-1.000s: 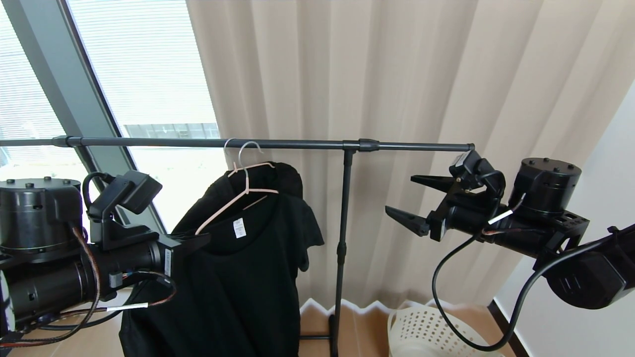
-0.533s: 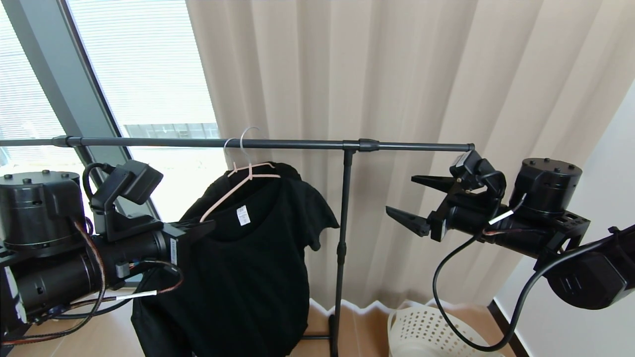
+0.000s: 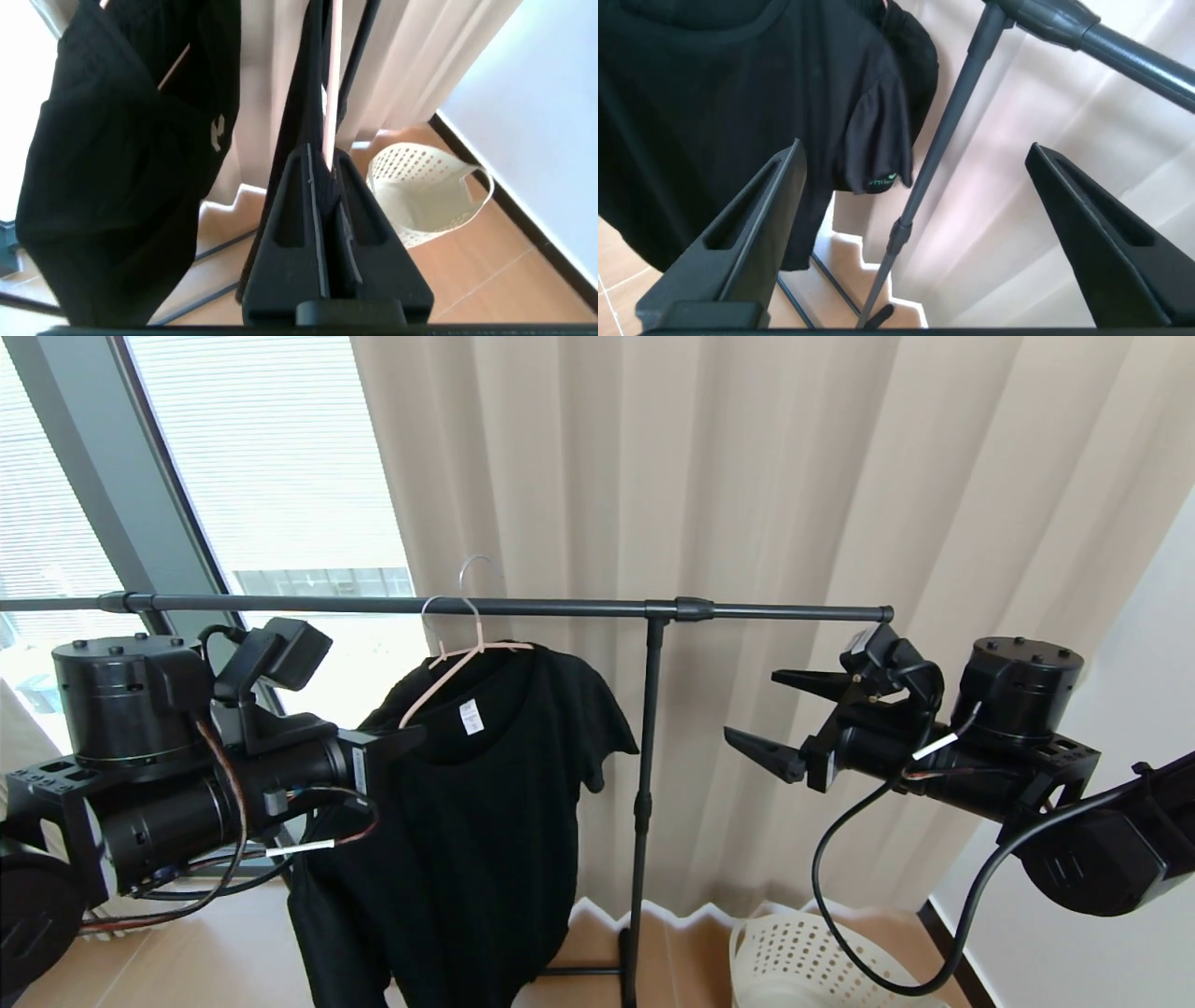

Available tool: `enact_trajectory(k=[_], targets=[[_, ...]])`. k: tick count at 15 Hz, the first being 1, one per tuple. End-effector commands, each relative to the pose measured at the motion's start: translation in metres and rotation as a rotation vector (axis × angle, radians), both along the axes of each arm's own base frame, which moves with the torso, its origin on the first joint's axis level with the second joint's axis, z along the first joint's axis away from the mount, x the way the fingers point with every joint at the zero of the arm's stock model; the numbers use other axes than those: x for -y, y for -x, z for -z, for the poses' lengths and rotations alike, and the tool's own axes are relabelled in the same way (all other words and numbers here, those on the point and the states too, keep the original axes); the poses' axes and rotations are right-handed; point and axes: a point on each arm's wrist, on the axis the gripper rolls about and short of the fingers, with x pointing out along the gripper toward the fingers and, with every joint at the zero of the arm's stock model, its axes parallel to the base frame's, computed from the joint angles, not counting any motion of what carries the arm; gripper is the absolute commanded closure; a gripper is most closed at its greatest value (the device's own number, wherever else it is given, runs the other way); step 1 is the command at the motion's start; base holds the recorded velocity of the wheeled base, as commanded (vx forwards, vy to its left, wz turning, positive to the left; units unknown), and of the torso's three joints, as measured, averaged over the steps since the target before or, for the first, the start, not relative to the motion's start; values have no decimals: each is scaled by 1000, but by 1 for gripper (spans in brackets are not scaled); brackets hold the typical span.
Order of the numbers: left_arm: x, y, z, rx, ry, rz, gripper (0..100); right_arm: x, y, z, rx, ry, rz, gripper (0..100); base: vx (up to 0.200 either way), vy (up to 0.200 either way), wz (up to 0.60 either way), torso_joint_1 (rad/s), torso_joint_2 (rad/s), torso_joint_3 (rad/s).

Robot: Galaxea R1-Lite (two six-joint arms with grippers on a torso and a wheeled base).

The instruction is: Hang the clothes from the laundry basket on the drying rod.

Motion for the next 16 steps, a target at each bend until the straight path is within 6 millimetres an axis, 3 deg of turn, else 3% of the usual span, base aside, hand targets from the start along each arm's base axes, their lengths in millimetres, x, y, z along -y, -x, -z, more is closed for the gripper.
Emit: enact_trajectory(k=[1,5,16], targets=[[4,-13,6,-17,-1,0,100,0,-1,2,-6,2,-1,0,0,0,0,0,0,0],[7,-25,17,-51,-9,-2,100,-1,-2,2,-4,1,-1,0,0,0,0,0,0,0],[12,-42,9,-38,36,-15,100,0,-1,0,1,0,-1,0,0,0,0,0,0,0]])
